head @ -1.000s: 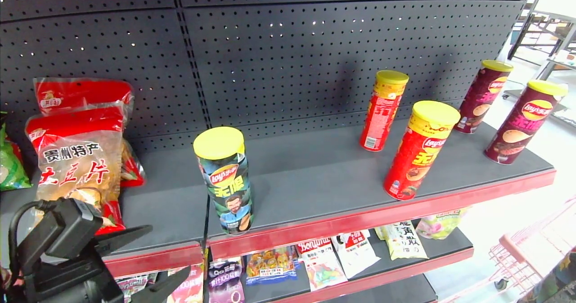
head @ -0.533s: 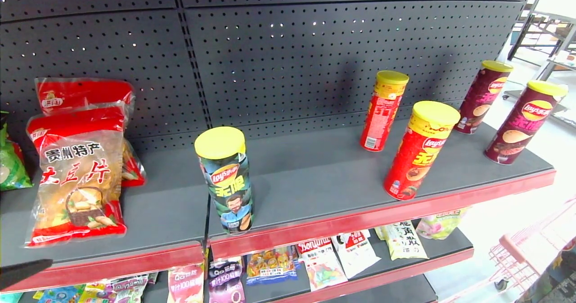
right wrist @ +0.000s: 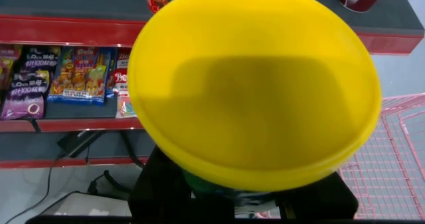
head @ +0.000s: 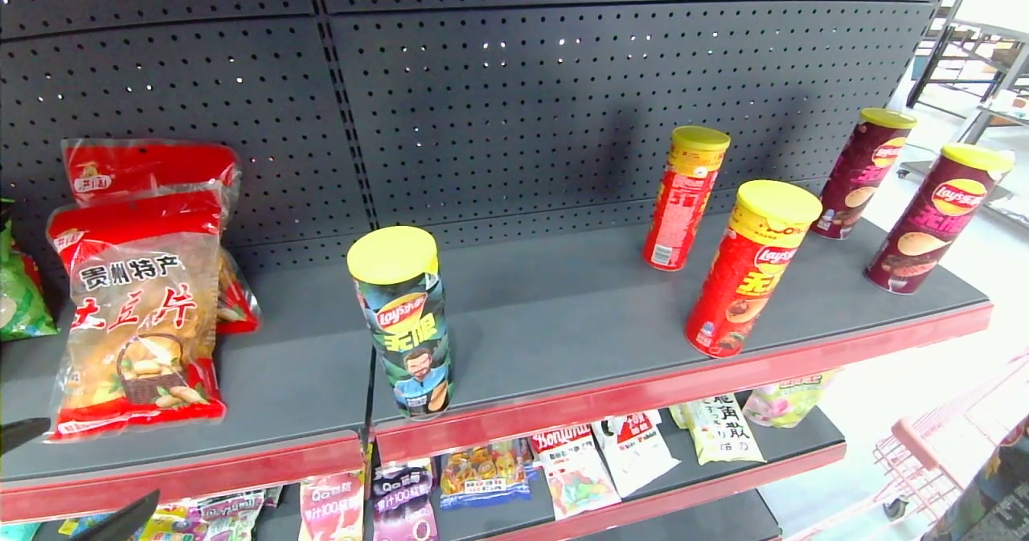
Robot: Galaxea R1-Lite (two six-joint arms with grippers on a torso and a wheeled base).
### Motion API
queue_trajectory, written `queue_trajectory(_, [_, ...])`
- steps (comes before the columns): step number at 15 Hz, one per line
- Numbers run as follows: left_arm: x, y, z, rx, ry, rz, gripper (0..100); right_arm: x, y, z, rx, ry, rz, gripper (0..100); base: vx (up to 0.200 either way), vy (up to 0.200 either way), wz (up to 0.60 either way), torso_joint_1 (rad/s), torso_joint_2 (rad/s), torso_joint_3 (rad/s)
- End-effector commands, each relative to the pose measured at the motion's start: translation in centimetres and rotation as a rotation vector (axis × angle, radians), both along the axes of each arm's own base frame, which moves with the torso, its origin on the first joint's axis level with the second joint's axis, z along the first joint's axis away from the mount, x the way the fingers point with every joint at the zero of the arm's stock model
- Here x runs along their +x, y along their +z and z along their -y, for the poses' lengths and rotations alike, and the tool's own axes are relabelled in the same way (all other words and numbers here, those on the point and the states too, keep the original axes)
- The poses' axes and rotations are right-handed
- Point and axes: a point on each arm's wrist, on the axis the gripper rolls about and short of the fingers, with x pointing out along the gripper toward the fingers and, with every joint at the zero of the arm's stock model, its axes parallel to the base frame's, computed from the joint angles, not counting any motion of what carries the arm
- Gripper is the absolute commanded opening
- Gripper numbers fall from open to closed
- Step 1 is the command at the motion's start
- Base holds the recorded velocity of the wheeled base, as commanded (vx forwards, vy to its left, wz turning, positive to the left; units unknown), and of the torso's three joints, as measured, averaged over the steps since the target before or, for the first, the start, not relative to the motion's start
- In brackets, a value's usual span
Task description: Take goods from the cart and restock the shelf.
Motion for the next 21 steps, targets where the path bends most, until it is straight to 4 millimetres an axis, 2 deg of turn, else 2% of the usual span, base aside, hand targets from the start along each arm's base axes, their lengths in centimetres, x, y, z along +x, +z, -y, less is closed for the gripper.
queue_trajectory(1, [0.1, -0.5, 0.0, 0.003, -0.001, -0.011, 100, 0.0, 0.0, 0.0, 0.000, 0.000, 0.003, 0, 0.000, 0.000, 0.00, 0.000, 0.00, 0.000])
queue_trajectory(7, [0.2, -0.9, 0.0, 0.010, 0.008, 0.002, 100, -0.2, -0.1, 0.0, -0.009, 0.002, 0.005, 0, -0.167, 0.000, 0.00, 0.006, 0.00, 0.004])
queue_trajectory(9, [0.4, -0.9, 0.0, 0.007, 0.008, 0.018, 100, -0.2, -0.2, 0.0, -0.009, 0.000, 0.003, 0, 0.000, 0.000, 0.00, 0.000, 0.00, 0.000])
queue_trajectory(18, [-0.3, -1.5, -0.1, -0.006, 0.010, 0.073, 100, -0.2, 0.0, 0.0, -0.013, 0.004, 0.011, 0, 0.000, 0.000, 0.60, 0.006, 0.00, 0.004])
queue_trajectory(20, [-0.8, -1.8, -0.2, -0.009, 0.012, 0.084, 100, -0.1, 0.4, 0.0, -0.013, 0.012, 0.022, 0, 0.000, 0.000, 0.00, 0.000, 0.00, 0.000])
queue_trajectory(21, [-1.6, -2.3, -0.3, -0.008, 0.015, 0.104, 100, 0.6, 1.4, -0.2, -0.025, 0.032, 0.027, 0, 0.000, 0.000, 0.00, 0.000, 0.00, 0.000])
